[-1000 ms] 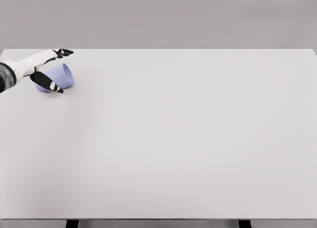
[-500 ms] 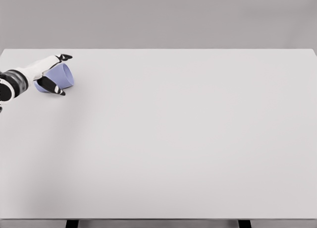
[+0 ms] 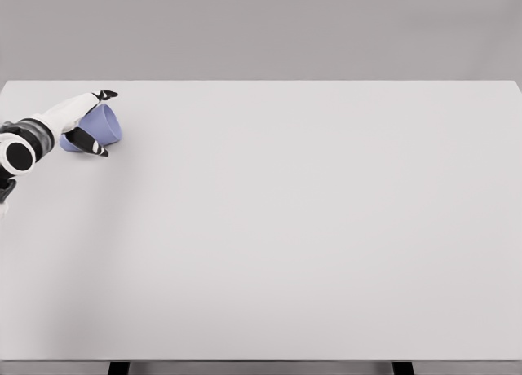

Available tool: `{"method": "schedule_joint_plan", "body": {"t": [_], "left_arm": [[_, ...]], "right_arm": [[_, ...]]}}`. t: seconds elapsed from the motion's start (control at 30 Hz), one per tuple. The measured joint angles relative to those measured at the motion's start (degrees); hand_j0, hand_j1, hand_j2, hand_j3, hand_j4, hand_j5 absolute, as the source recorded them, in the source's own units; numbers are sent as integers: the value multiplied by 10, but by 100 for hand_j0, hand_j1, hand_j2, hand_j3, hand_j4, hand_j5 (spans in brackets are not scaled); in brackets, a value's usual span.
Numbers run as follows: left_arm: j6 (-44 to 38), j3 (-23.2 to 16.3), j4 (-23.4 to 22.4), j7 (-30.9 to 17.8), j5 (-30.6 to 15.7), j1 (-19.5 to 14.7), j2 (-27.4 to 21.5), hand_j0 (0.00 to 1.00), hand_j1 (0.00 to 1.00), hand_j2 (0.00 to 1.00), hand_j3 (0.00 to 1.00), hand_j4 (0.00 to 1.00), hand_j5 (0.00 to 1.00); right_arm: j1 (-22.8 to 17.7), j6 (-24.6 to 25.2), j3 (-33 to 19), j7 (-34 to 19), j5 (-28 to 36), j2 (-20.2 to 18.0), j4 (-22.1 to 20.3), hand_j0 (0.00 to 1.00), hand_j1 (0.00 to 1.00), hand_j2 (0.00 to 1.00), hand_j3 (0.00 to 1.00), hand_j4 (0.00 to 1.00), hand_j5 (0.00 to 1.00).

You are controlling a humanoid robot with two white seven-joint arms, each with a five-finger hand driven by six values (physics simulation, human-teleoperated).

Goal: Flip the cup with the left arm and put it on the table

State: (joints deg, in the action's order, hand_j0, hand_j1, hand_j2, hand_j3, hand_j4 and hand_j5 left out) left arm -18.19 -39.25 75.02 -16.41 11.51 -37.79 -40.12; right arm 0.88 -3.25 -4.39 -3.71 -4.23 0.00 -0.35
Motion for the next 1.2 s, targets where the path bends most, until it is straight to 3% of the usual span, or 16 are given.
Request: {"method": "schedule_joint_plan", "body": {"t": [0.1, 0.4, 0.67, 0.8, 1.0, 1.2], "left_arm": [[2, -1, -4, 1, 1, 0, 1, 98, 98, 98, 98, 98, 98], [2, -5, -8, 2, 0, 0, 3, 58, 58, 58, 58, 58, 58], [4, -8, -8, 3, -1, -1, 3, 55, 55, 55, 55, 55, 55], [5, -8, -8, 2, -11, -20, 2, 55, 55, 55, 55, 55, 55], [43, -6, -4, -1, -100, -27, -32, 56, 56, 56, 56, 56, 56], [138, -2, -4, -40, -243, -26, -79, 58, 58, 58, 58, 58, 58]], "right_arm": [[0, 0, 0, 0, 0, 0, 0, 100, 100, 100, 100, 100, 100], [0, 0, 0, 0, 0, 0, 0, 100, 100, 100, 100, 100, 100], [0, 0, 0, 0, 0, 0, 0, 100, 100, 100, 100, 100, 100], [0, 0, 0, 0, 0, 0, 0, 100, 100, 100, 100, 100, 100], [0, 0, 0, 0, 0, 0, 0, 100, 100, 100, 100, 100, 100], [0, 0, 0, 0, 0, 0, 0, 100, 100, 100, 100, 100, 100]]}}
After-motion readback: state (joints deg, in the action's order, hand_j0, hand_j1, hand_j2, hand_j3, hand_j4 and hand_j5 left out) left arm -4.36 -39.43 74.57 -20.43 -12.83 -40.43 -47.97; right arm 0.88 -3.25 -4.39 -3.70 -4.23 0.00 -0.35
